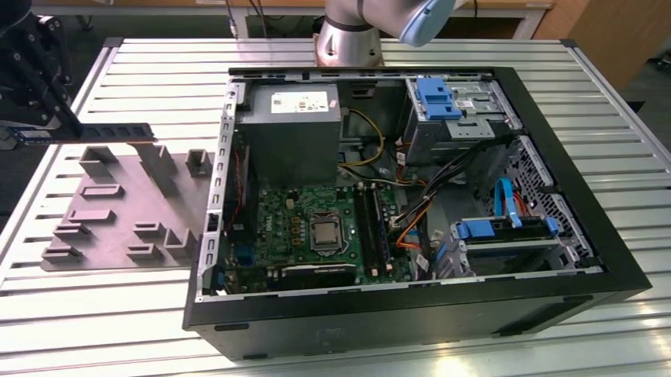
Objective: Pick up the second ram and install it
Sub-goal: 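Pick up the second ram and move it above second insertion slot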
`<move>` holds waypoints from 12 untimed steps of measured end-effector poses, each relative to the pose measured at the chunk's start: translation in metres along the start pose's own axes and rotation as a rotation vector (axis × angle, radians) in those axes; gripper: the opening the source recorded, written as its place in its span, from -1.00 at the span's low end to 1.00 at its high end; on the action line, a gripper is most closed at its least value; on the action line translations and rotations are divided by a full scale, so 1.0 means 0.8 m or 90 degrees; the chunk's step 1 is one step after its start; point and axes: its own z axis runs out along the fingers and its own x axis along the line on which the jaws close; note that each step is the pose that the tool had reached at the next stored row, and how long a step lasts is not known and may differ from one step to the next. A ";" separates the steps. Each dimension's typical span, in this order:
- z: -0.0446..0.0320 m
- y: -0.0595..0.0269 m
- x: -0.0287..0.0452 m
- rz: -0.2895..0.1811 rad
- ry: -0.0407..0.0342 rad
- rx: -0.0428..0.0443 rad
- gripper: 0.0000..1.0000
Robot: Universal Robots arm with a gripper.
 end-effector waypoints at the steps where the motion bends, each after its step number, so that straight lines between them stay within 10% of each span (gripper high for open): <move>1: 0.0000 0.000 0.0000 0.000 0.0000 0.0000 -0.72; 12: 0.0000 -0.005 -0.0001 0.000 0.0000 0.0000 -0.72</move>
